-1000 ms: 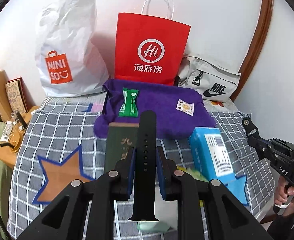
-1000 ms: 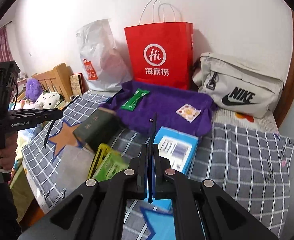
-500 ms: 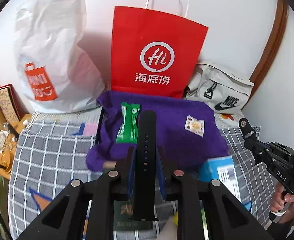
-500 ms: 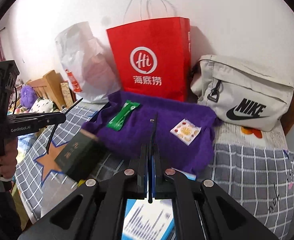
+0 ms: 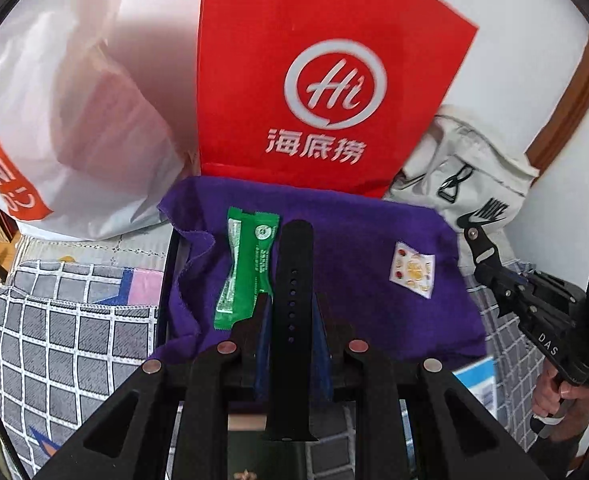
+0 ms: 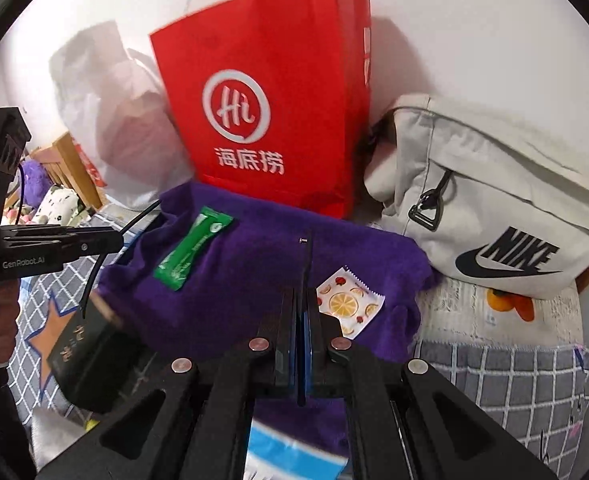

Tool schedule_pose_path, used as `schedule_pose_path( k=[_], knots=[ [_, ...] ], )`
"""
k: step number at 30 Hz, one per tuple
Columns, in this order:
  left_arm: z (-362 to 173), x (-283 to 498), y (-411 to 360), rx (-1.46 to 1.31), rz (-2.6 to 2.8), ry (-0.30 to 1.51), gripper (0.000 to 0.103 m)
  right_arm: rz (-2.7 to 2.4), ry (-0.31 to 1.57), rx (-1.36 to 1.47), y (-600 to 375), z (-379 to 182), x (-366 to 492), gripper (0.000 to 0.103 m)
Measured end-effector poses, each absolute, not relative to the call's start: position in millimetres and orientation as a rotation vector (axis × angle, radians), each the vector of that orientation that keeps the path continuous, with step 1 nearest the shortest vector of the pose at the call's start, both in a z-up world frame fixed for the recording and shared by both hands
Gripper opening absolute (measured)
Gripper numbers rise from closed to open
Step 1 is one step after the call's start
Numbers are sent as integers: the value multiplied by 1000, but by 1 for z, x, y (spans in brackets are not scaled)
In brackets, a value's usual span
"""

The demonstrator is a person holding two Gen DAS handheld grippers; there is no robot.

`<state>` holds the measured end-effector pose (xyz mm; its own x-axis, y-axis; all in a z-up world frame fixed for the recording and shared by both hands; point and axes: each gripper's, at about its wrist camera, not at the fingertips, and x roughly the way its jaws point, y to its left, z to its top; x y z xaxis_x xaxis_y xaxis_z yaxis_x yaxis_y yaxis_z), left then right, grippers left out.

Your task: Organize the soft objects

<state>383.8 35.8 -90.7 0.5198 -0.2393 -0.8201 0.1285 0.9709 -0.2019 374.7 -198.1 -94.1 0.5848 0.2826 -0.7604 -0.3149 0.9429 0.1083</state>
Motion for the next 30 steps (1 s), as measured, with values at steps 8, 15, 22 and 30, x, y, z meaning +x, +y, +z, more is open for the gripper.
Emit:
schedule_pose_path(
  k=[8,15,22,30],
  knots=[
    [-114,403,36,-107,-210,1052,20,340,937,-49,-200,-126,402,3],
    [-127,414,44,-112,-196,1074,20,338,994,-39,-205,-150,416,3],
    [-140,420,54,-140,-192,1109,20,349,1036,-1,-215,-167,420,3],
    [-153,428,52,-108,-141,1128,20,379,1072,-3,-218,-171,415,3]
  ],
)
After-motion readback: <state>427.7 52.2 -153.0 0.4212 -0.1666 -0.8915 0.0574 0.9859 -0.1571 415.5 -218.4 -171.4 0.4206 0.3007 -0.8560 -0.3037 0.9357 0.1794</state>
